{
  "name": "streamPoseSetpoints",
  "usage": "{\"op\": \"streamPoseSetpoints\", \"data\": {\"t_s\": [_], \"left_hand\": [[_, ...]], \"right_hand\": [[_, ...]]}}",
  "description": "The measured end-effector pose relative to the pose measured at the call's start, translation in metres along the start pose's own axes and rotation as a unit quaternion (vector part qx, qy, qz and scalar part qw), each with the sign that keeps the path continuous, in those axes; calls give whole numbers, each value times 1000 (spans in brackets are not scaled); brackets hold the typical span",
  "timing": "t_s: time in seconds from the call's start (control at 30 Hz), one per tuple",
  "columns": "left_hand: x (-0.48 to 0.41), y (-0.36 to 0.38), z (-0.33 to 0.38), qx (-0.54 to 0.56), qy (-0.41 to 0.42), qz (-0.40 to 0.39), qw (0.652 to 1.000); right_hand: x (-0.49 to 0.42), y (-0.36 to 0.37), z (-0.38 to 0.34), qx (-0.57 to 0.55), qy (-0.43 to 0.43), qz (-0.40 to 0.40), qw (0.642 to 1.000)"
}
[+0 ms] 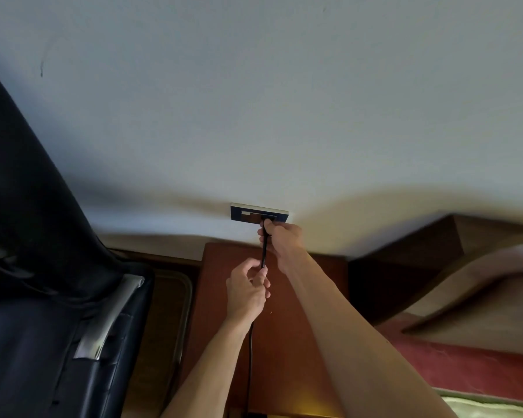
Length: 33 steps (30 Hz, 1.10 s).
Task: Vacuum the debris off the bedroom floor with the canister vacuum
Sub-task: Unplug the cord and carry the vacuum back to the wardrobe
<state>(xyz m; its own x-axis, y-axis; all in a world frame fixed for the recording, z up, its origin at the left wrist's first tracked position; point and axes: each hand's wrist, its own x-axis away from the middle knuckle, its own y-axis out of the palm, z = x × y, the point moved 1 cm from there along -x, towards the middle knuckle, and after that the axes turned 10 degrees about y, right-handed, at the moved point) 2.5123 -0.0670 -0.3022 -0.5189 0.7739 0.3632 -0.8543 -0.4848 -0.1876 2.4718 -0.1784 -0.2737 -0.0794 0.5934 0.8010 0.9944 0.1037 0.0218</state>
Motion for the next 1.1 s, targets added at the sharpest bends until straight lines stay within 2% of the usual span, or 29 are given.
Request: {"op": "streamPoseSetpoints", "data": {"t_s": [0.17, 0.27, 0.33, 0.43, 0.6, 0.8, 1.1], "left_hand": [[4, 5, 4, 9, -3, 22, 1000], [21, 9, -10, 0, -41, 31, 999], [41, 6, -27, -2, -75, 21, 997], [57, -3, -41, 0, -78, -12, 997], [82, -13, -32, 18, -35, -27, 999], [142, -54, -19, 21, 72, -29, 997], [280, -142, -31, 52, 153, 9, 987]], "right_hand": [[-4, 3, 2, 0, -13, 28, 1000], [-3, 1, 25, 60, 0, 43, 997], [5, -8, 51, 87, 7, 42, 995], [19, -20, 68, 68, -2, 25, 997], [56, -24, 69, 52, -34, 10, 998], [123, -25, 80, 48, -64, -20, 997], [277, -11, 151, 73, -120, -109, 984]]}}
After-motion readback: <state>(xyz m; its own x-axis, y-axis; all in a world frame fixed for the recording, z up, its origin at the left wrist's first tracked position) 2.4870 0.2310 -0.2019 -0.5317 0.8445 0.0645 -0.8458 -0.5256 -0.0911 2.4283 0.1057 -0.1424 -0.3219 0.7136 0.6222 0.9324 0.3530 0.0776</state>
